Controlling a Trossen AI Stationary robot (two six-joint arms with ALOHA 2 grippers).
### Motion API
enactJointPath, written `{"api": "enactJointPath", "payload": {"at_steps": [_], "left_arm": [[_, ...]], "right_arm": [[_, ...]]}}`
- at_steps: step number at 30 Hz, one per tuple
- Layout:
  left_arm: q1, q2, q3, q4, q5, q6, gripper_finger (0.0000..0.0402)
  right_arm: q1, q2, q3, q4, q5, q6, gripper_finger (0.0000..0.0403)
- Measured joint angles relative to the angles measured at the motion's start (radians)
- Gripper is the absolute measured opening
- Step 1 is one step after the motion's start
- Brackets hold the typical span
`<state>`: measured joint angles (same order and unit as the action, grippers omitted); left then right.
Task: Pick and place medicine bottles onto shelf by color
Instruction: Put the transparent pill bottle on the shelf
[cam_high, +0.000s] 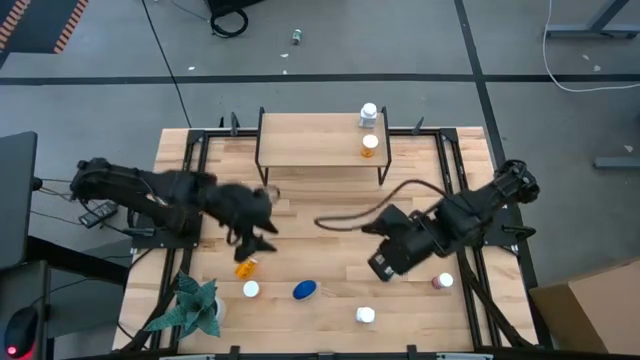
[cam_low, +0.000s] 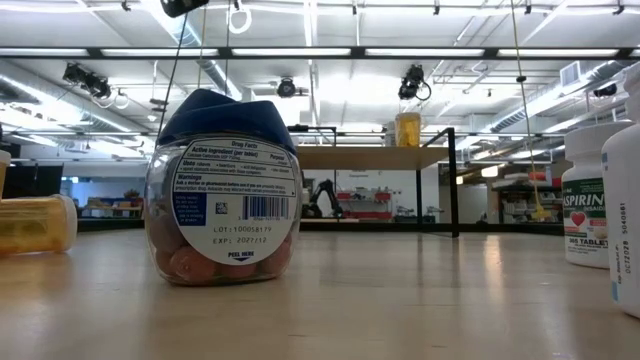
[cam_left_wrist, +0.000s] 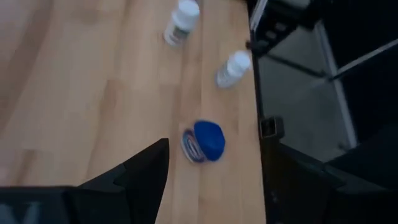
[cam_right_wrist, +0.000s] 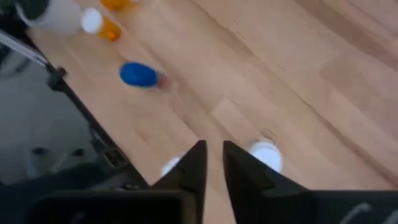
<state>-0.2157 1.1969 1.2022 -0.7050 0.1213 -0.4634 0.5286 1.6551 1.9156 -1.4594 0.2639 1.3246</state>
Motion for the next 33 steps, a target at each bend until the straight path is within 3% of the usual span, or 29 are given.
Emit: {"api": "enactJointPath", "payload": {"at_steps": [3, 7, 12, 19, 23, 27, 33], "left_arm": [[-0.083, 0.048, 0.000, 0.022, -0.090, -0.063, 0.0265], [-0.141, 0.125, 0.034, 0.057, -0.129, -0.163, 0.0264], [-0.198, 0.229, 0.147, 0.053, -0.314, -0.124, 0.0245], [-0.208, 0.354, 0.283, 0.006, -0.331, -0.173, 0.0238], [-0.233, 0.387, 0.291, -0.006, -0.326, -0.154, 0.0243], [-0.248, 0.413, 0.291, -0.056, -0.305, -0.238, 0.0251], [-0.268, 0.472, 0.291, -0.055, -0.273, -0.261, 0.0289]], "right_arm": [[0.033, 0.000, 0.000, -0.051, 0.037, 0.003, 0.0104], [0.062, 0.000, 0.000, -0.109, 0.095, 0.064, 0.0161], [0.090, 0.000, 0.000, -0.112, 0.209, 0.088, 0.0204], [0.095, 0.000, 0.000, -0.112, 0.313, 0.198, 0.0214], [0.108, 0.000, 0.000, -0.112, 0.313, 0.196, 0.0215], [0.125, 0.000, 0.000, -0.112, 0.347, 0.198, 0.0215], [0.124, 0.000, 0.000, -0.112, 0.420, 0.213, 0.0215]]}}
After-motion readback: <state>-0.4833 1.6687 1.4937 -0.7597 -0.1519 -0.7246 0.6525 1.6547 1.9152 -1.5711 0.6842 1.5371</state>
